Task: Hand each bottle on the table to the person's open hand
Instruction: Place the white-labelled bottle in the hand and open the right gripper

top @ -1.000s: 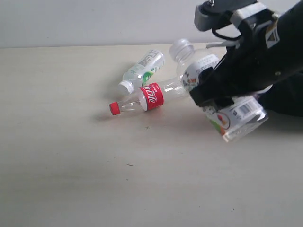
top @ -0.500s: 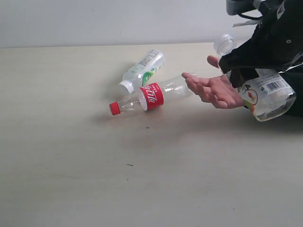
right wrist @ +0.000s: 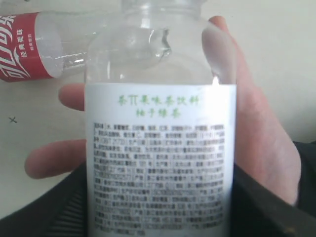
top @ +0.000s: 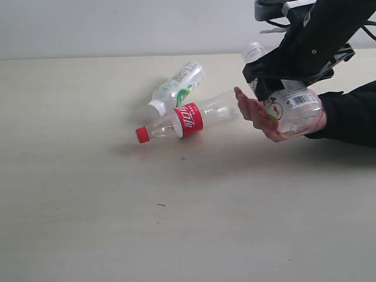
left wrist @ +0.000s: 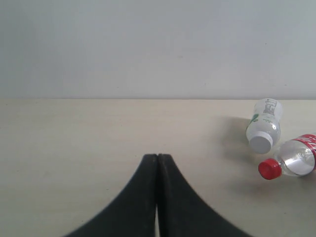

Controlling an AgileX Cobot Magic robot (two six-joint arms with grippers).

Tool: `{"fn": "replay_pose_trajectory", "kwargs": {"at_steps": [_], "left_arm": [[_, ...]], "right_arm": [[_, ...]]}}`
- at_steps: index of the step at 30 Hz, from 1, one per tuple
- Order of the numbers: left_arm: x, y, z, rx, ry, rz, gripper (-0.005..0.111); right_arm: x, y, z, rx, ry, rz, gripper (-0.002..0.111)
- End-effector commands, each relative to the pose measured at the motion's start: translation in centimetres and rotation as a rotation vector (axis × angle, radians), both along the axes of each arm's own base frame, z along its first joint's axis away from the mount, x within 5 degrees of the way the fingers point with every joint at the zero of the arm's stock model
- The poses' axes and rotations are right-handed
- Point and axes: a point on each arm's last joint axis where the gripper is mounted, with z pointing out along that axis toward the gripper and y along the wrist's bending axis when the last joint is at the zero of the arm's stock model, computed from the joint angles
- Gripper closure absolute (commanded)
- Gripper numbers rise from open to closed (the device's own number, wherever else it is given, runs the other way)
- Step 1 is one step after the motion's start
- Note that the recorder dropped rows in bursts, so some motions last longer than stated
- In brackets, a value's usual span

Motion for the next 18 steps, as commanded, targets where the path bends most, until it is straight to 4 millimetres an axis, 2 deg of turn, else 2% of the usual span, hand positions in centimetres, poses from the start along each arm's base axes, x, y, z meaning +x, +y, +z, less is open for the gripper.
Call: {"fn": "replay_pose_trajectory", "kwargs": {"at_steps": [1,12,16,18], "left_arm": [[-0.03,0.0,-0.06,0.002,-0.005,0.0,0.107],[-0.03,0.0,-0.06,0.002,-0.005,0.0,0.107],[-0.03,0.0,-0.06,0.002,-0.005,0.0,0.107],[-0.03,0.0,-0.06,0.002,-0.005,0.0,0.107]], "right_arm": [[0.5,0.02,-0.87,-0.003,0.035,-0.017,0.108],[0.53,0.03,-0.95,-0.002,0.038,-0.023,0.107],[0.51,0.02,-0.96,-0.003,0.041,-0.023,0.092],[0.51,0.02,-0.96,-0.003,0.041,-0.023,0.079]]}}
